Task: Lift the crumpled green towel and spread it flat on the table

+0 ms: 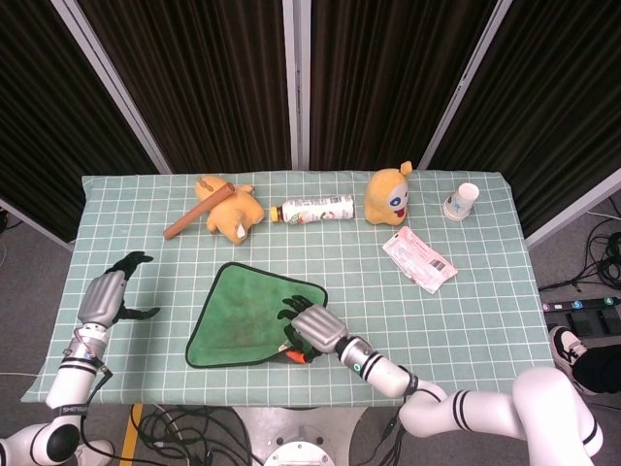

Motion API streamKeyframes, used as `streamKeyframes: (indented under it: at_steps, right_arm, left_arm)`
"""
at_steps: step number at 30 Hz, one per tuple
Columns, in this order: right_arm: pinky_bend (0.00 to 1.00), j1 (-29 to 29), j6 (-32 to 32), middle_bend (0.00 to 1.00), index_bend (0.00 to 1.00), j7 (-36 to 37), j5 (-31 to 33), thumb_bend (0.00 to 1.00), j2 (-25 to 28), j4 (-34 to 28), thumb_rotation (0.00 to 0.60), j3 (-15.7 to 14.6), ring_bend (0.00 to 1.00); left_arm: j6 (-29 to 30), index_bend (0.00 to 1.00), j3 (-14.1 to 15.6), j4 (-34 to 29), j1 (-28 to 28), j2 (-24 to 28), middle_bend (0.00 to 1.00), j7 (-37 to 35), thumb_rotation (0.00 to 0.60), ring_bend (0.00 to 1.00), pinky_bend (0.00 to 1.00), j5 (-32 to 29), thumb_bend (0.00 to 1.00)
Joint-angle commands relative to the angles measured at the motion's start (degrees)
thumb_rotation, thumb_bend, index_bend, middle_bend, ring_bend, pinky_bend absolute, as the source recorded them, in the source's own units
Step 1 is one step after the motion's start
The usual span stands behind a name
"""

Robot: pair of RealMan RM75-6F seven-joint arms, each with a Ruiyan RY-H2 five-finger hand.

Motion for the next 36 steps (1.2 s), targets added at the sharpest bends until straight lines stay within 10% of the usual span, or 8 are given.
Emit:
streamKeyframes:
  at_steps: [1, 13, 19, 24, 36]
  right_arm:
    - [0.00, -0.32, 1.23, 0.19, 0.65, -2.08, -2.78, 0.32, 0.97, -2.27, 0.429, -2.04, 0.00]
    - [0.00, -0.21, -0.01, 0.18, 0.61, -12.60, -5.65, 0.33, 6.18, -7.49, 0.424, -6.19, 0.00]
    - [0.00, -0.86, 0.19, 0.13, 0.28, -10.35, -4.93, 0.03, 9.84, -11.27, 0.236, -5.99, 0.00]
    - [0.00, -2.84, 6.56, 0.12, 0.17, -7.48, -7.40, 0.00, 14.47, -13.32, 0.173, -4.21, 0.00]
    - [0.00, -6.82, 13.86, 0.12, 0.19, -6.56, -4.18, 0.00, 22.45, -12.49, 0.279, 0.20, 0.00]
  left_arm:
    - [0.01, 0.26, 0.01, -0.04, 0.08, 0.06, 0.22, 0.05, 0.600, 0.18, 0.23, -0.08, 0.11]
    - [-0.71, 0.26, 0.61, 0.13, 0.26, 0.33, 0.22, -0.08, 0.600, 0.18, 0.23, 0.65, 0.11]
    - [-1.51, 0.26, 1.14, 0.80, 0.06, 0.49, 0.22, -0.13, 0.600, 0.18, 0.23, 1.66, 0.11]
    - [-2.53, 0.34, 2.81, 2.56, -0.16, 0.42, 0.22, -2.36, 0.600, 0.18, 0.22, 6.54, 0.11]
    - [-1.93, 0.45, 7.14, 11.68, -1.76, -1.86, 0.22, -9.41, 0.600, 0.18, 0.21, 21.24, 0.16]
